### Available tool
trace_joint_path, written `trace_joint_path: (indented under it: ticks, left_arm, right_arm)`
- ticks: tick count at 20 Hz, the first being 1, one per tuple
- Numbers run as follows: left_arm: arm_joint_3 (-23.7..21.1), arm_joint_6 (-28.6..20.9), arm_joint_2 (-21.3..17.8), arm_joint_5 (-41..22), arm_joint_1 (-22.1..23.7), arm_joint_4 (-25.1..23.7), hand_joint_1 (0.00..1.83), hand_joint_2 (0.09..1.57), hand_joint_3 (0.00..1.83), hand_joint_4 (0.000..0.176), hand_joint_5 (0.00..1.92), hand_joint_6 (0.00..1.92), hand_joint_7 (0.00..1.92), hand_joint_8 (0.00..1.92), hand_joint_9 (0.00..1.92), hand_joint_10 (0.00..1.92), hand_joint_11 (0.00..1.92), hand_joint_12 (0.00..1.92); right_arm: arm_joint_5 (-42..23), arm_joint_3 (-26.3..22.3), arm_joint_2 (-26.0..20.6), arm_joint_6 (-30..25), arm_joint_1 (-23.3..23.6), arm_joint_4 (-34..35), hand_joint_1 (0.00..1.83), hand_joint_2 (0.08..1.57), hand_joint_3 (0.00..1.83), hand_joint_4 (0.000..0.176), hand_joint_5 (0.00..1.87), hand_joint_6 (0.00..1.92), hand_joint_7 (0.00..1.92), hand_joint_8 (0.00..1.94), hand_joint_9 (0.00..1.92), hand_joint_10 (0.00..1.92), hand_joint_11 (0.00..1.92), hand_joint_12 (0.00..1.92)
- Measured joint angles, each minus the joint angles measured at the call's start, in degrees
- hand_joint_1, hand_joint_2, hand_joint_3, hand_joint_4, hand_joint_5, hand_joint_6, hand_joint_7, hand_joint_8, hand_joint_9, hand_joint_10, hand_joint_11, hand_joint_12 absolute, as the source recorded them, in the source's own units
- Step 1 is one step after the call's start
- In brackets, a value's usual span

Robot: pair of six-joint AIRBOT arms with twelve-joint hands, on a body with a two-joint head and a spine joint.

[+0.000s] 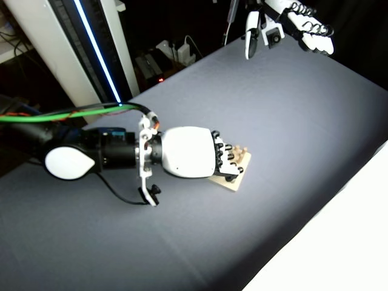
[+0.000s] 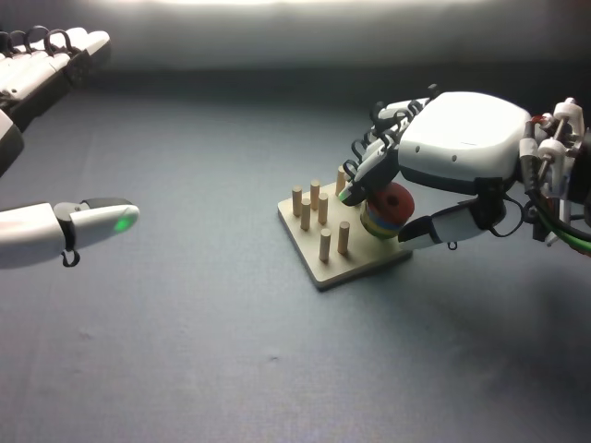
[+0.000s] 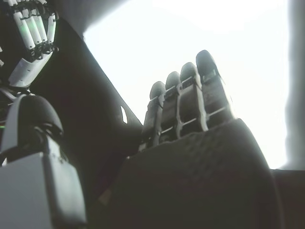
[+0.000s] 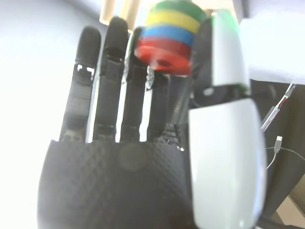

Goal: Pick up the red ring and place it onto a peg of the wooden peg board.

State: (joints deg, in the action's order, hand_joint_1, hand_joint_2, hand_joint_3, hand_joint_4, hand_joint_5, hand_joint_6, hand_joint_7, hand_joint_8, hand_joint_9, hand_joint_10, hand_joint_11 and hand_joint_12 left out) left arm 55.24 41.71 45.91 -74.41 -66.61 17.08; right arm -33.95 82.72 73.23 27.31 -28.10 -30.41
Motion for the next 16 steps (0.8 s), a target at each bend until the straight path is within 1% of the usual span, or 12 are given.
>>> trace_joint_path:
  ticks: [1,2,3,7,8,10,11,12,13,14,15,16]
  left_arm:
    - [-0.1,0.0,0.0,0.0,0.0,-0.1,0.61,1.01,0.00,0.030,0.07,0.00,0.06,0.00,0.06,0.00,0.00,0.33]
    - [-0.1,0.0,0.0,-0.1,0.0,-0.1,0.63,1.00,0.00,0.026,0.07,0.00,0.05,0.00,0.03,0.00,0.00,0.24]
    - [-0.1,0.0,0.0,-0.2,-0.1,0.0,0.61,1.01,0.00,0.017,0.08,0.00,0.06,0.00,0.05,0.01,0.00,0.31]
    - [-0.1,0.0,0.0,-0.3,-0.4,0.3,0.61,1.01,0.00,0.008,0.07,0.00,0.06,0.00,0.05,0.00,0.00,0.32]
    - [-0.1,-0.2,0.0,-0.7,-0.4,0.0,0.62,1.01,0.00,0.012,0.06,0.00,0.04,0.00,0.04,0.00,0.00,0.31]
    - [-0.4,-0.3,0.0,-1.4,-0.5,0.4,0.63,1.01,0.00,0.014,0.06,0.00,0.04,0.00,0.04,0.00,0.00,0.33]
    - [-0.4,-0.4,0.0,-2.2,-0.9,0.5,0.65,1.00,0.00,0.025,0.05,0.00,0.05,0.00,0.06,0.00,0.00,0.38]
    - [-0.7,-0.4,0.0,-2.4,-0.9,0.6,0.66,1.00,0.00,0.024,0.07,0.00,0.07,0.00,0.08,0.01,0.00,0.43]
    - [-1.2,-0.7,0.0,-3.0,-0.9,1.2,0.66,1.00,0.00,0.024,0.07,0.00,0.07,0.00,0.08,0.01,0.00,0.43]
    - [-2.0,-1.0,0.0,-5.4,-1.5,0.7,0.74,1.02,0.00,0.107,0.01,0.00,0.01,0.00,0.01,0.00,0.00,0.26]
    - [-2.2,-1.1,0.0,-5.9,-1.5,0.6,0.74,1.02,0.00,0.107,0.01,0.00,0.01,0.00,0.01,0.00,0.00,0.26]
    - [-2.5,-1.1,0.0,-7.2,-1.5,0.1,0.69,1.01,0.00,0.162,0.00,0.00,0.00,0.00,0.00,0.00,0.00,0.13]
  right_arm:
    - [-1.2,-0.7,-0.7,0.0,0.0,0.6,1.20,0.96,0.00,0.000,0.77,0.00,0.69,0.00,0.74,0.03,0.33,0.91]
    - [-2.3,-1.0,-1.1,0.0,0.0,1.0,1.23,0.96,0.00,0.000,0.76,0.00,0.69,0.00,0.75,0.03,0.37,0.93]
    - [-3.3,-1.4,-1.7,0.0,0.0,1.4,1.23,0.97,0.01,0.000,0.74,0.00,0.68,0.00,0.73,0.02,0.38,0.93]
    - [-3.9,-1.5,-2.2,0.1,0.0,2.0,1.24,0.96,0.00,0.000,0.74,0.00,0.70,0.00,0.75,0.02,0.39,0.87]
    - [-5.0,-2.5,-3.1,0.1,-0.5,3.5,1.05,1.00,0.01,0.000,0.68,0.00,0.64,0.00,0.69,0.00,0.40,0.87]
    - [-9.4,-4.5,-5.9,0.2,-2.6,6.2,1.00,0.99,0.00,0.000,0.67,0.00,0.66,0.00,0.69,0.00,0.41,0.82]
    - [-13.7,-5.8,-8.5,0.1,-5.1,10.0,0.86,1.00,0.00,0.000,0.64,0.00,0.60,0.00,0.62,0.00,0.28,1.00]
    - [-16.6,-6.7,-10.1,0.2,-7.2,12.5,0.90,1.01,0.00,0.000,0.62,0.00,0.59,0.00,0.60,0.00,0.29,0.90]
    - [-19.9,-7.9,-12.0,0.3,-9.7,15.7,0.90,1.01,0.00,0.000,0.62,0.00,0.59,0.00,0.60,0.00,0.29,0.90]
    - [-28.0,-11.3,-16.1,0.6,-15.9,21.4,0.79,1.12,0.00,0.000,0.56,0.00,0.58,0.00,0.59,0.00,0.34,0.65]
    - [-29.8,-11.8,-16.3,0.8,-16.5,22.3,0.79,1.12,0.00,0.000,0.56,0.00,0.58,0.00,0.59,0.00,0.34,0.65]
    - [-34.3,-12.7,-16.9,0.9,-19.0,24.6,0.78,1.18,0.00,0.000,0.57,0.00,0.60,0.00,0.62,0.01,0.36,0.68]
